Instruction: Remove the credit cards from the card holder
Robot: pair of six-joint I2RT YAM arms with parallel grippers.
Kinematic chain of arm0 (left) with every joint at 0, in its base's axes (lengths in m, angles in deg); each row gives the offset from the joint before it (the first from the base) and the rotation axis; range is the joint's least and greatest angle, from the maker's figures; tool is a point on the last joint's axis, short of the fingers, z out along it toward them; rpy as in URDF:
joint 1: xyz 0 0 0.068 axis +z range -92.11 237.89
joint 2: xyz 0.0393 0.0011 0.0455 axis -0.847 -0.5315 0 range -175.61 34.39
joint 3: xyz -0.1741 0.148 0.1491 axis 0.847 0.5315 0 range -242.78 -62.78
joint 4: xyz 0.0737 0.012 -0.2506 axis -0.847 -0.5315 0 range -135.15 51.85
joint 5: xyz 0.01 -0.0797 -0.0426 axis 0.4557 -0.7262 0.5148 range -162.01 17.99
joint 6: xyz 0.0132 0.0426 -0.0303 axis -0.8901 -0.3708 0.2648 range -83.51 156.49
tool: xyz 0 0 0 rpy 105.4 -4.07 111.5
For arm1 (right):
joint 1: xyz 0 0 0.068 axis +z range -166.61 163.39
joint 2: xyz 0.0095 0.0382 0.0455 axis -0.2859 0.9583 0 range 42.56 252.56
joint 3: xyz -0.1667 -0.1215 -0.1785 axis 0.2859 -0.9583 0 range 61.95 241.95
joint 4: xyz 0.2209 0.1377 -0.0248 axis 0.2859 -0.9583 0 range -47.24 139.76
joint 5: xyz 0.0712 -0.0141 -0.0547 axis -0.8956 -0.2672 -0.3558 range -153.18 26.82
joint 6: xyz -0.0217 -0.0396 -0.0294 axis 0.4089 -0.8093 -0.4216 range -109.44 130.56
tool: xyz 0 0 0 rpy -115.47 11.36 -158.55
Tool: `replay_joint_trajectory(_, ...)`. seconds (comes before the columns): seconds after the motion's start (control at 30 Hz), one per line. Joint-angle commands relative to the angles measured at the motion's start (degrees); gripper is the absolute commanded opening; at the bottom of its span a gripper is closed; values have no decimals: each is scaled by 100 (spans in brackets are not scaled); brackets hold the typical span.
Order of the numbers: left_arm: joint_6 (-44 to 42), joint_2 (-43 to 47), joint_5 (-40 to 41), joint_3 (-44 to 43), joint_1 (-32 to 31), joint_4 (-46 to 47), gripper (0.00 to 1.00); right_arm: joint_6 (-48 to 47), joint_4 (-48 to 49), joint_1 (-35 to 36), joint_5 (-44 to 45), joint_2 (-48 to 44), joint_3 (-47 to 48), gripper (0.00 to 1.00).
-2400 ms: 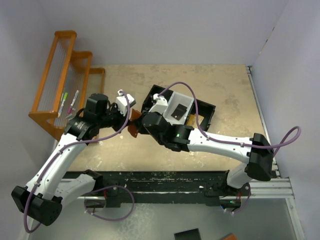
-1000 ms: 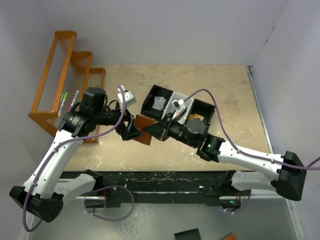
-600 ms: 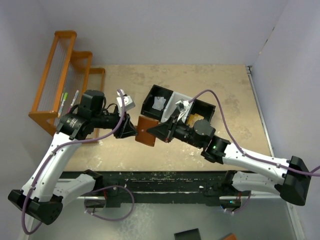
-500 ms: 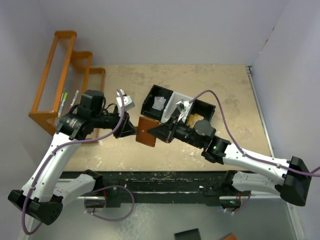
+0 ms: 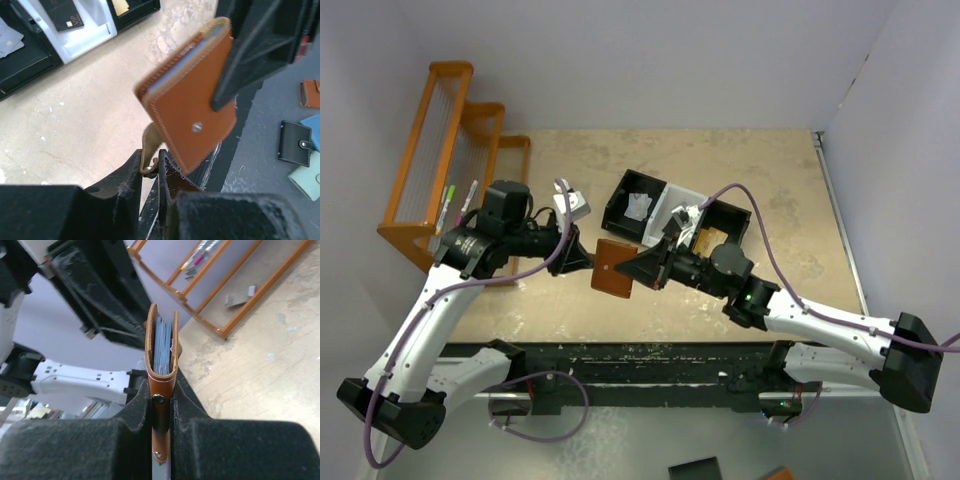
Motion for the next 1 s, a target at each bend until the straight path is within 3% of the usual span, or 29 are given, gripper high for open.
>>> replay_joint_trajectory(0.0, -56, 17, 306, 118, 62, 358, 0, 108, 998, 46, -583, -160, -42, 0)
replay_joint_trajectory(0.17, 50, 4, 39, 136, 130, 432, 0, 184, 1281, 46, -567, -197, -233, 0)
replay_joint_trajectory(0.33, 163, -35, -1186, -8, 126, 396, 0, 178, 1333, 40, -540, 41, -135, 1)
replay_joint_trajectory(0.47, 52, -63, -1451, -218, 129, 173, 0, 222, 845, 32, -88, 34, -59, 44)
replay_joint_trajectory(0.53, -118, 2, -854, -353, 128, 156, 0, 200, 510, -17, 308, -172, -141, 61)
replay_joint_trajectory(0.63, -410, 147, 263, -384, 126, 326, 0, 200, 38, -132, 624, -435, -240, 78)
replay_joint_trajectory(0.97, -1012, -153, -14, -507, 126, -325, 0, -416, -784, -158, 711, -384, -131, 83)
